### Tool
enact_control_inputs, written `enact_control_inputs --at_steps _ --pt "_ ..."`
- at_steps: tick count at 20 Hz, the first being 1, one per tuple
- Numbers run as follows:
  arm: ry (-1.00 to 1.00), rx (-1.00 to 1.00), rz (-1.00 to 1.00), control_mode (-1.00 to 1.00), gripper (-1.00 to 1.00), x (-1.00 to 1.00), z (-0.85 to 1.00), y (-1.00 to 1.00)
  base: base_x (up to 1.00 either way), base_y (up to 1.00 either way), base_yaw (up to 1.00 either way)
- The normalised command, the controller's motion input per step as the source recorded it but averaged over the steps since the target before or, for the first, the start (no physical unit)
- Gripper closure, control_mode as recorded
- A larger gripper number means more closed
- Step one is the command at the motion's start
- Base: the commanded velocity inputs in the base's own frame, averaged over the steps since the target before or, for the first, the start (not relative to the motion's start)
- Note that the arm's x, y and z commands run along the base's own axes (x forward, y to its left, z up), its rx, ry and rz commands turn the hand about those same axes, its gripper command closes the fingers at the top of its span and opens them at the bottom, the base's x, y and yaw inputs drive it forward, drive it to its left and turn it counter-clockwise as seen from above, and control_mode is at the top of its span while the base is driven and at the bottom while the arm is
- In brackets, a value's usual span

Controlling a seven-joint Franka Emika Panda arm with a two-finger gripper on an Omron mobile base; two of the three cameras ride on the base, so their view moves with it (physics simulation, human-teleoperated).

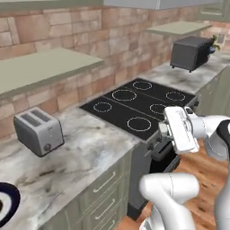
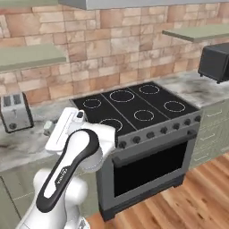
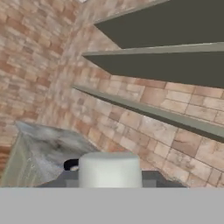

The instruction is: Pick up the marshmallow and place it in the cup of hot chocolate on the dining counter.

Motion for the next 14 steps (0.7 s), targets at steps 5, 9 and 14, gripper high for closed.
enact_control_inputs --at_steps 5,9,14 --pt "0.0 0.0 0.0 1.0 1.0 0.0 0.0 0.0 0.0 -0.43 -0.9" --pt "0.0 0.0 0.0 1.0 1.0 0.0 0.0 0.0 0.0 -0.41 -0.87" --pt "0.0 0.0 0.0 1.0 1.0 0.0 0.0 0.0 0.0 -0.38 -0.85"
